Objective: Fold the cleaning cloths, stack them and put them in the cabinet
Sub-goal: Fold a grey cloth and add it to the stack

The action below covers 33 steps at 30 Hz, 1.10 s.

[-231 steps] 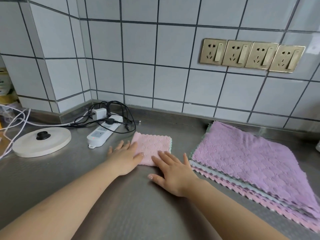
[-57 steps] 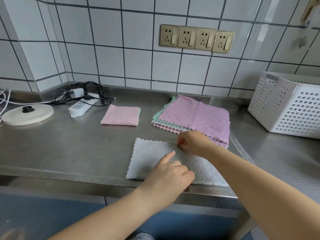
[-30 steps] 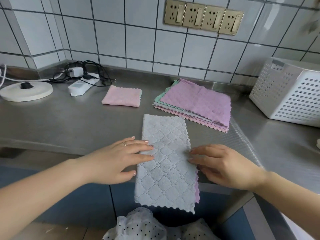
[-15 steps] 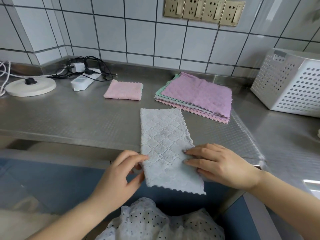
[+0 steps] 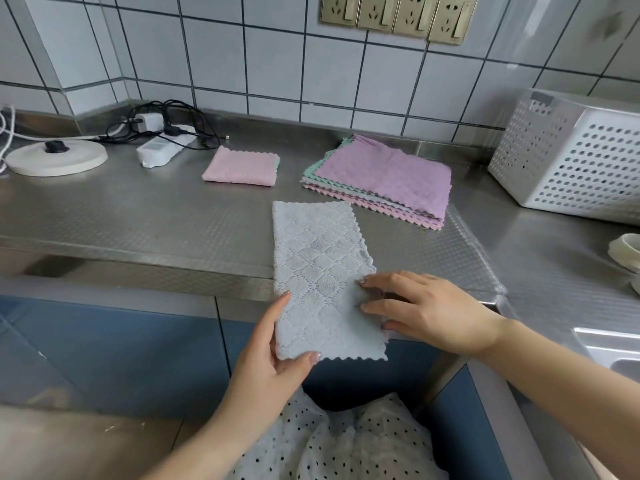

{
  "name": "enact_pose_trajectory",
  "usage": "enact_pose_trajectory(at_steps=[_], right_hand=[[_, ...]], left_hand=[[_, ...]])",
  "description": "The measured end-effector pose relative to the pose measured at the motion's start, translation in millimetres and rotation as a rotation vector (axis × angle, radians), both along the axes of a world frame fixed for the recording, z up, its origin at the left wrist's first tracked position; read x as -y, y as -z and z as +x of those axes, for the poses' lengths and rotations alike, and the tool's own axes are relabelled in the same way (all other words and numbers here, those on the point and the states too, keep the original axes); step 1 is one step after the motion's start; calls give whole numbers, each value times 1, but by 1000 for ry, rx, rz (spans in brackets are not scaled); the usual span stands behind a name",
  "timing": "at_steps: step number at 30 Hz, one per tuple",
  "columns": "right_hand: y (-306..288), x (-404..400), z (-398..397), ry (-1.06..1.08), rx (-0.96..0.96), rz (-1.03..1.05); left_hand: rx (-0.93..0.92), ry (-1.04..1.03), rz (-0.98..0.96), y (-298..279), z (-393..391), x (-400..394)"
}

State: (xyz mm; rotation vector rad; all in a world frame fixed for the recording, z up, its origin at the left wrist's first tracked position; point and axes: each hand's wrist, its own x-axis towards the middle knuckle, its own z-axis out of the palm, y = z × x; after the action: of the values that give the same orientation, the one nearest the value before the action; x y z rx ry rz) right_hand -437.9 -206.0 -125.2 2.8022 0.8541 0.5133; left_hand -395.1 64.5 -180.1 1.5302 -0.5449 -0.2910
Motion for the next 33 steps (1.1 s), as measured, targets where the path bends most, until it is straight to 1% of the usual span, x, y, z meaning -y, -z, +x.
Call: enact_pose_trajectory(at_steps=[2,4,9,11,15,17,20,25,27,29,31,33], right_hand=[[0,-3,0,-11,15,-9],[-1,-7,1,-26,39,-6],[-6,-18,2,-67,124,-2],[-7,-23,0,-40,104,88],[-12,-36,-7,105,-33,471],[-15,-43,-10,155,-89,611],[-18,-50,-13,188,-181,769],[-19,-55,-10,243,-255,1025],[-19,-56,-8,262,-260,1059],[-21,-59,-6,267,-232,1018],[-21,-61,-4,265,-210,985],[-20,-62,-3,274,-206,1000]], left_hand=[[-33,40,-7,-5,-4,0],[-23,46,18,-7,-9,-1],[-34,-41,-50,-16,-11,0],[-38,-68,-72,-19,-11,2],[-73,-96,-121,-20,-11,5],[-66,-145,-138,-18,-10,4],[-51,-177,-144,-16,-7,2],[-62,-125,-161,-22,-10,1],[-65,-111,-168,-24,-11,2],[-75,-95,-183,-24,-12,3],[-49,-119,-150,-23,-11,3],[-81,-155,-155,-18,-9,2]])
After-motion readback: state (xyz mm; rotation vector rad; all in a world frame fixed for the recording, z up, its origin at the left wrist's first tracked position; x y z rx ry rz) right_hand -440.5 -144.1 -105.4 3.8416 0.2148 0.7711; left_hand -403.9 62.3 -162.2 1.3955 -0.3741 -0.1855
